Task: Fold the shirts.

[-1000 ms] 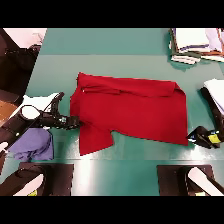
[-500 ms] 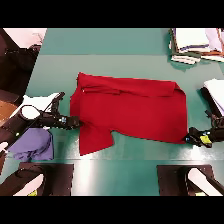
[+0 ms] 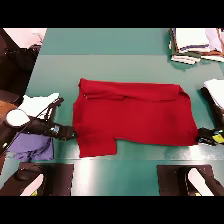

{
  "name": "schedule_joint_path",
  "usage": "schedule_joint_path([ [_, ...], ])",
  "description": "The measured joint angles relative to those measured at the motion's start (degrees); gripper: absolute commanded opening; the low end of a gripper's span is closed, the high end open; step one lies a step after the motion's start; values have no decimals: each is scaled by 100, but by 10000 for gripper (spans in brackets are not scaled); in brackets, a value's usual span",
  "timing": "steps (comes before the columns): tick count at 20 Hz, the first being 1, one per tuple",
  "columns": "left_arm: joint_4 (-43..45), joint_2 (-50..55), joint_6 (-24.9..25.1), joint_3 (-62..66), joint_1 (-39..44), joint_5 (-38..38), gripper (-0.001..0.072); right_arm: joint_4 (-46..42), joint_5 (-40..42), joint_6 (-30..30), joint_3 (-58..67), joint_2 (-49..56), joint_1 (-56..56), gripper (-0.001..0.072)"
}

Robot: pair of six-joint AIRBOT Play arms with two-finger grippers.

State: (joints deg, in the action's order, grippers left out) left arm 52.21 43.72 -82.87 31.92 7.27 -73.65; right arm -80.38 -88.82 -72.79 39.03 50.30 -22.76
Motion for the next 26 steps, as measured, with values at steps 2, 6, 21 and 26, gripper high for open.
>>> schedule_joint_path([
  [2,-125,-446,-299,33,0,-450,23,-120,-195,-57,162,-348,17,22],
  [6,-302,-785,-538,411,4,-479,24,-39,-251,-149,656,-507,114,22],
  [21,173,2970,66,3195,-22,2074,25,282,789,-614,3943,3021,1567,23],
  [26,181,3604,74,3755,-24,2612,123,634,949,-734,4852,4017,1611,91],
])
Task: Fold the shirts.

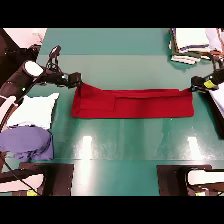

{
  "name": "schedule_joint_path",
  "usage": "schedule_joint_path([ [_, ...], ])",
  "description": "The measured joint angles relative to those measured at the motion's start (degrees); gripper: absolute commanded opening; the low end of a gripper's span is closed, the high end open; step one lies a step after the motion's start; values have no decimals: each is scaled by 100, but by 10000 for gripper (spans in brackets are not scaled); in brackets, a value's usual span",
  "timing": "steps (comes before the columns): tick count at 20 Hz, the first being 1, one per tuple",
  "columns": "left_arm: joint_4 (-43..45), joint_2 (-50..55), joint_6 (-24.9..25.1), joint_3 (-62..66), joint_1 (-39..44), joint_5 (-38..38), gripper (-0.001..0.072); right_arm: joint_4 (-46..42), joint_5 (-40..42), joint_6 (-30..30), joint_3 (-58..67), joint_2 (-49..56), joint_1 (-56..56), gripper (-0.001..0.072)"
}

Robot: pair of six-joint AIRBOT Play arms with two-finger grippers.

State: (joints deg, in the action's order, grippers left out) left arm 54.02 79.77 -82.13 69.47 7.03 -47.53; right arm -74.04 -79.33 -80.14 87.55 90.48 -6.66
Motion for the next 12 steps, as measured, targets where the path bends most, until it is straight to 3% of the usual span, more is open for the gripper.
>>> schedule_joint_path([
  [1,0,46,11,42,0,133,420,199,101,-20,155,170,-13,371],
  [2,2,85,11,72,-2,256,624,404,223,-24,284,315,-35,617],
  [7,2,136,-11,321,-9,302,620,1469,470,109,787,710,-369,626],
  [8,2,136,-11,409,-9,133,453,1572,319,225,824,734,-476,625],
  [9,2,136,-11,483,-7,-57,184,1628,79,354,833,754,-603,626],
  [10,2,136,-9,540,-2,-254,31,1679,-109,481,813,765,-732,627],
  [12,2,136,-7,605,7,-638,26,1755,-446,726,658,785,-1032,628],
])
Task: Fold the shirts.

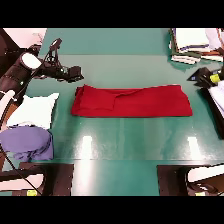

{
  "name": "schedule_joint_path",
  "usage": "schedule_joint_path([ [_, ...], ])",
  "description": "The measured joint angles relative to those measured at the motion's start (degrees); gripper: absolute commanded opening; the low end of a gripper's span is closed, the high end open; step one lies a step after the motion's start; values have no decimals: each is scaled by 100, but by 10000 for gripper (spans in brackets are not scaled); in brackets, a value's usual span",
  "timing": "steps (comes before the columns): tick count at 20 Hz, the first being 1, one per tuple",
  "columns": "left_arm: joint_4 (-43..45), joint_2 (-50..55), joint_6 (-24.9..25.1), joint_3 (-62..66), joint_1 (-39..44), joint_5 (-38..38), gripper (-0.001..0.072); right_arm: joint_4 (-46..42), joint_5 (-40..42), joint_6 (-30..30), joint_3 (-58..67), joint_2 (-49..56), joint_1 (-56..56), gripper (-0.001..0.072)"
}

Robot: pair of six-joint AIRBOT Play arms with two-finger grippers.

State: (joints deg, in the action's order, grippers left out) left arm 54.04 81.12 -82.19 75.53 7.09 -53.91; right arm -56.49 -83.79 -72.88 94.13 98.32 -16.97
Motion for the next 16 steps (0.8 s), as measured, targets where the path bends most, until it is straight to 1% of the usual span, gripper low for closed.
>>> schedule_joint_path([
  [2,4,0,11,33,9,-323,26,44,-168,214,-295,7,-306,628],
  [5,-2,0,22,55,39,-638,26,87,-166,592,-866,28,-673,628],
  [9,-4,4,20,63,39,-793,26,136,-57,1067,-1351,227,-852,628],
  [12,-9,7,17,66,42,-841,25,413,-225,1263,-1375,503,-787,626],
  [13,-11,7,15,66,42,-868,25,505,-286,1311,-1349,597,-721,595],
  [15,-39,33,-2,66,39,-938,25,511,-293,1384,-1290,723,-562,442],
  [16,-59,59,-11,66,52,-992,25,562,-297,1429,-1279,769,-470,331],
])
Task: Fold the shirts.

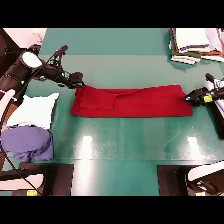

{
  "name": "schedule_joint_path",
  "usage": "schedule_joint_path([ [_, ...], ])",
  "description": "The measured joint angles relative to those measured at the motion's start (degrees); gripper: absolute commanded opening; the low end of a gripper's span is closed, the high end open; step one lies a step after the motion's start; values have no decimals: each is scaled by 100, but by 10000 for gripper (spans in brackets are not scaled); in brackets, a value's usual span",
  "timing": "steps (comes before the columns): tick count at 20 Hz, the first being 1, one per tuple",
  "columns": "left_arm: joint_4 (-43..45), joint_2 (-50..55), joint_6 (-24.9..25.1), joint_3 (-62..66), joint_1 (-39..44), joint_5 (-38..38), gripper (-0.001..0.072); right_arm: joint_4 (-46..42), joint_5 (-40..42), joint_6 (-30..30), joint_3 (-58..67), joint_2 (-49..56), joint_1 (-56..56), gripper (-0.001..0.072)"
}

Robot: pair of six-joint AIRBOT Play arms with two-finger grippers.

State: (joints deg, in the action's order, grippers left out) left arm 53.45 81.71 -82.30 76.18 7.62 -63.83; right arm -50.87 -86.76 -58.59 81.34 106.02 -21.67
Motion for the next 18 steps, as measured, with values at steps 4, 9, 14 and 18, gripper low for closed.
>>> schedule_joint_path([
  [4,-63,219,-28,11,306,-70,24,-101,52,179,33,-7,293,23],
  [9,-190,859,-63,446,1005,326,24,-11,-46,170,50,-518,391,21],
  [14,-317,2059,-186,1803,1777,557,24,111,-109,-348,55,-1429,682,20],
  [18,-348,2938,-389,2758,2249,614,24,684,-201,-739,295,-1971,1110,19],
])
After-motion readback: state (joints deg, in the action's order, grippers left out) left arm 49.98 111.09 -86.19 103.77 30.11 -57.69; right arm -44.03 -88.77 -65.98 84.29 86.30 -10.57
